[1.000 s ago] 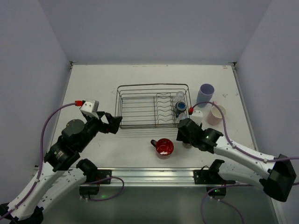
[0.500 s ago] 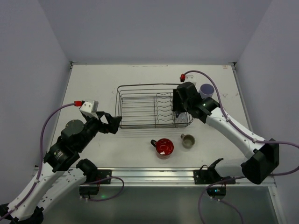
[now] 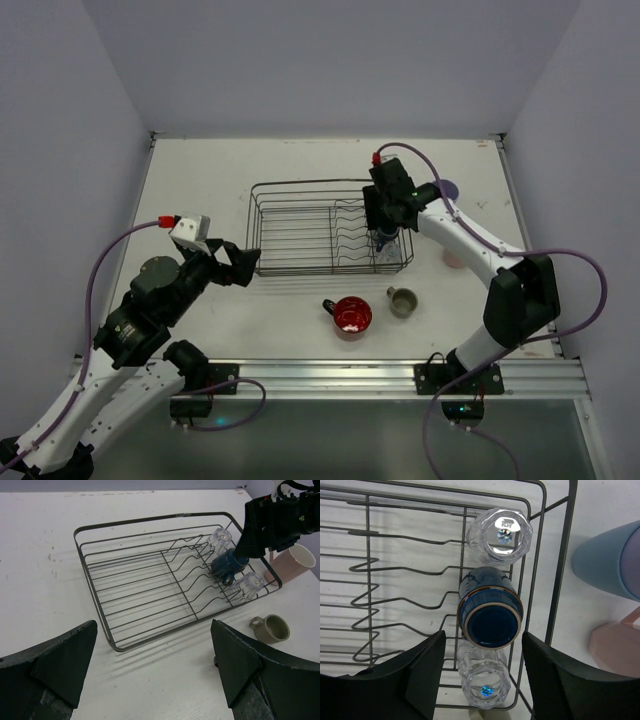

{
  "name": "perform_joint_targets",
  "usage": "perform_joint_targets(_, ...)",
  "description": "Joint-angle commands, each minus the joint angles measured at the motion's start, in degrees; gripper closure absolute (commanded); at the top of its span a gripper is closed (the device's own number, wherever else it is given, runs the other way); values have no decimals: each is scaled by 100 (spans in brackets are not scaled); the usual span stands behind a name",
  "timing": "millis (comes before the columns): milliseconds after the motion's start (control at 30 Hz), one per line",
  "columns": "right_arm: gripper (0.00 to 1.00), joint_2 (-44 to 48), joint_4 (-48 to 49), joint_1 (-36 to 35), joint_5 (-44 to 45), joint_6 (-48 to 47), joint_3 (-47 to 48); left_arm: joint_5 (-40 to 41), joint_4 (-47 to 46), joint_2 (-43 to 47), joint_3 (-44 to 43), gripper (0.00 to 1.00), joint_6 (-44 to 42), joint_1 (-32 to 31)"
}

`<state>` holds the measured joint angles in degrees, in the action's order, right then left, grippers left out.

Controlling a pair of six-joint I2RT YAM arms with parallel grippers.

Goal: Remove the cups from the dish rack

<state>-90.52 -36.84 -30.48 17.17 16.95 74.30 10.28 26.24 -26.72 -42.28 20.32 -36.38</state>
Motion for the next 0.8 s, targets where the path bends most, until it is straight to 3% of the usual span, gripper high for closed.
perform_joint_targets(0, 35, -185, -332, 191, 14, -420, 400, -53, -49, -26, 18, 0, -151, 61)
perform_joint_targets(300, 29, -589, -341, 262, -451, -587, 418, -88, -66, -114, 18, 0, -160, 96)
perform_joint_targets(767, 24, -1055, -341, 297, -293, -763, 603, -88, -66, -167, 18, 0, -168, 122)
